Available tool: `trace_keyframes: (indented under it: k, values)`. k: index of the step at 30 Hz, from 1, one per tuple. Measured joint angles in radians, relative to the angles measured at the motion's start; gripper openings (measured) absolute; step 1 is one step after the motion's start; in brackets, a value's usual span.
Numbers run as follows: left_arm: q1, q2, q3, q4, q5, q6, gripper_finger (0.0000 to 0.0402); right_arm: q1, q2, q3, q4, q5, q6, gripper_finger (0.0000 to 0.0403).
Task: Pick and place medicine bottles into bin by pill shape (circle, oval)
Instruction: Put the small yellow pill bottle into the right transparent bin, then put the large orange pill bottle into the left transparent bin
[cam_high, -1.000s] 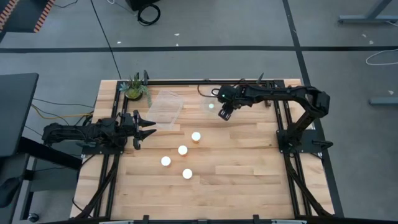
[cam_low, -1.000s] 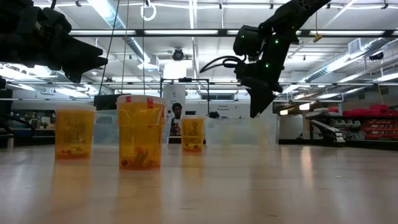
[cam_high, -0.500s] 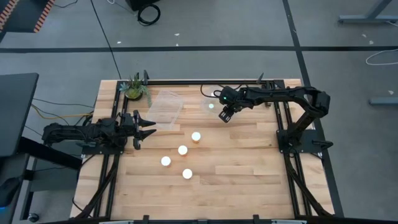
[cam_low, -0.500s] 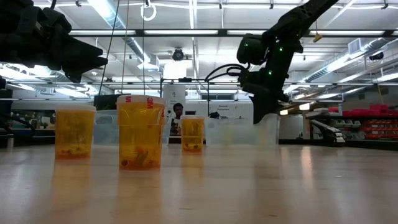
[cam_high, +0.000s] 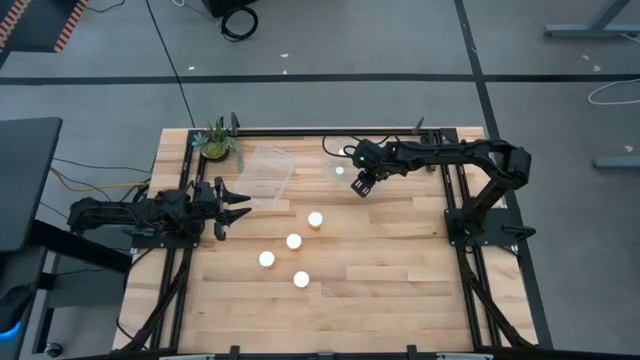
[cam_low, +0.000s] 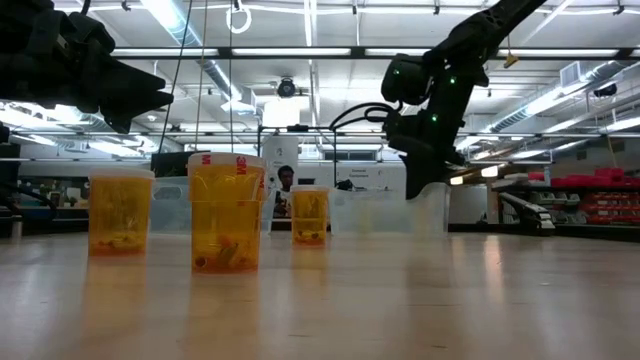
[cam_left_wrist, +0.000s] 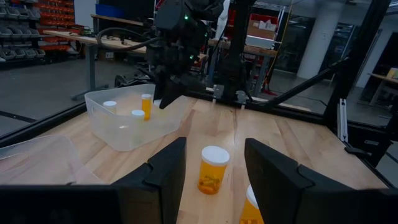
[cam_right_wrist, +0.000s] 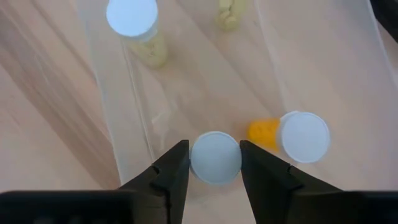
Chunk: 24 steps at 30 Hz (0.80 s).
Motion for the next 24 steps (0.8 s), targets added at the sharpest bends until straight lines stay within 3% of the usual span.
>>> trace_keyframes:
  k: [9, 24]
  values:
    - [0.000, 0.000, 0.000, 0.000, 0.000, 0.000, 0.0172, 0.002, 0.003, -0.002, 0.004, 0.003, -0.016, 0.0186]
    - [0.000, 0.000, 0.000, 0.000, 0.000, 0.000, 0.0172, 0.002, 0.002, 0.084, -0.023, 0.004, -0.085, 0.0190]
